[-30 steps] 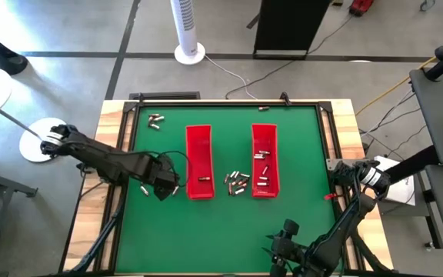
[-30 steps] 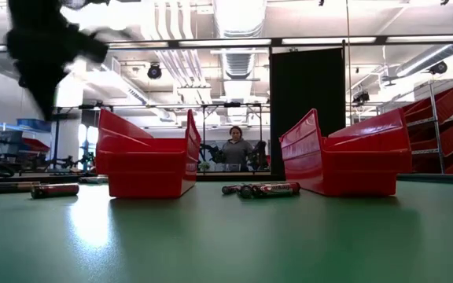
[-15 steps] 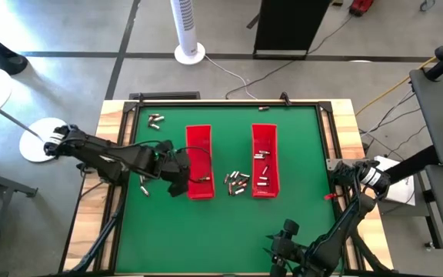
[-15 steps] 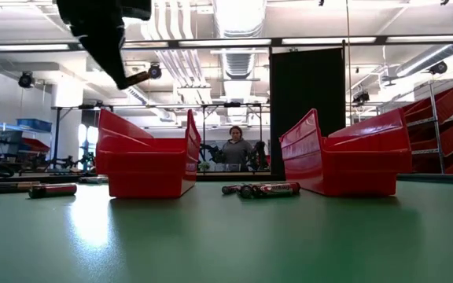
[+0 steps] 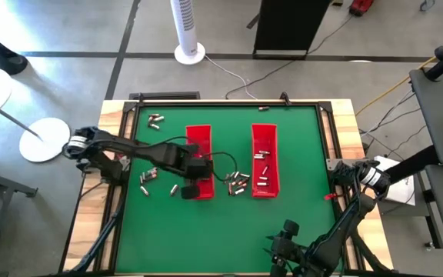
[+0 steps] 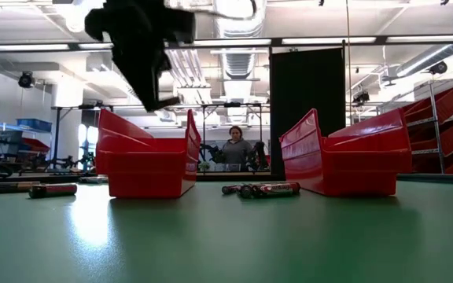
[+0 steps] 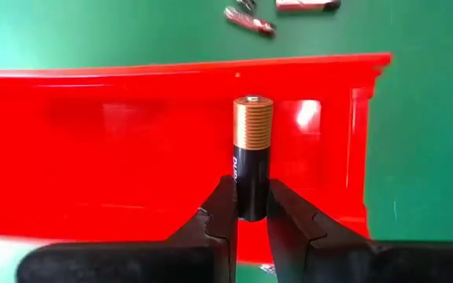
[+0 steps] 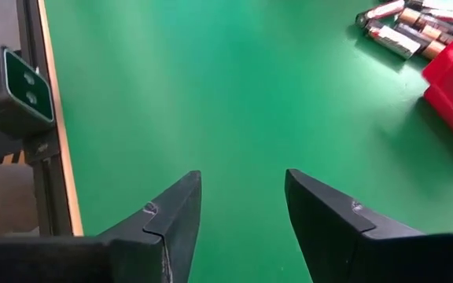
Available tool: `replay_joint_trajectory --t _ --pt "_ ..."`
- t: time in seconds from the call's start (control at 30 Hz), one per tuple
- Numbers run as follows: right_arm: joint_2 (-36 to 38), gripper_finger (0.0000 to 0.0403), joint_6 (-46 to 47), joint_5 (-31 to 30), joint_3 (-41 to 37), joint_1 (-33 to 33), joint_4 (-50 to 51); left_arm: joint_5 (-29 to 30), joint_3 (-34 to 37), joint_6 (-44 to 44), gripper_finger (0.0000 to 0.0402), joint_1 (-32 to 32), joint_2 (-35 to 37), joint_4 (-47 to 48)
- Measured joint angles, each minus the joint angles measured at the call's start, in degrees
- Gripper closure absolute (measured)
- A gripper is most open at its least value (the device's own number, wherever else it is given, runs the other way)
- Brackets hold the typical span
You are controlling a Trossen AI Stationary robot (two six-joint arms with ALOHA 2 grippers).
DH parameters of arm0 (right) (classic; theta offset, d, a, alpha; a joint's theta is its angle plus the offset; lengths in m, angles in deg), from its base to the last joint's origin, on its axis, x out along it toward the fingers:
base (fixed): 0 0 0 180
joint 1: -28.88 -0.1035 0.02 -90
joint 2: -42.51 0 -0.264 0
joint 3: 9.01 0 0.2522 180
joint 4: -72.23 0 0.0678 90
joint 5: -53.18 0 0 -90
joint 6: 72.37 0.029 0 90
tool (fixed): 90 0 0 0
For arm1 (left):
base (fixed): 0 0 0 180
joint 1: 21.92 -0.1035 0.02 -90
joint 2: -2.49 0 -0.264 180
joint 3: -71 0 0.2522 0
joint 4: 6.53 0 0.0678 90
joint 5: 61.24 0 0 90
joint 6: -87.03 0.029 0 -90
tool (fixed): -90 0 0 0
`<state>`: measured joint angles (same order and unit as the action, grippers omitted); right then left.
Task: Sort batteries
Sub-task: Put the brown battery into the left red bin
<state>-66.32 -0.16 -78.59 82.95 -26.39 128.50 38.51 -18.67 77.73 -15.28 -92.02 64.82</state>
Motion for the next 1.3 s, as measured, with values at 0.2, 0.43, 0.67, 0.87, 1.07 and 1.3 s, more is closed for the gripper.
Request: replay_joint_trajectory --t 0.2,0.43,0.67,0.87,1.07,1.3 --pt "0.0 0.0218 0.0 1.2 0.0 0.0 0.0 -2.6 0.0 2.9 0.0373 -2.5 -5.5 0.2" --pt "0.0 0.0227 -0.2 1.3 0.0 0.0 0.0 -4.4 0.2 4.4 0.0373 -3.0 -8.7 4.2" --pt "0.0 0.0236 -0.2 1.3 -0.7 0.0 0.0 -4.3 0.5 4.5 0.0373 -3.0 -8.7 4.9" --pt "0.0 0.0231 0.0 1.3 -0.9 0.0 0.0 -4.6 0.5 4.6 0.0373 -3.1 -8.7 0.6" --pt "0.0 0.0223 0.7 1.3 -1.0 0.0 0.0 -6.1 0.5 4.3 0.0373 -4.5 -10.2 -0.8" --pt "0.0 0.0228 0.9 1.3 -1.1 0.0 0.0 -6.9 0.6 4.3 0.0373 -5.6 -13.6 -1.7"
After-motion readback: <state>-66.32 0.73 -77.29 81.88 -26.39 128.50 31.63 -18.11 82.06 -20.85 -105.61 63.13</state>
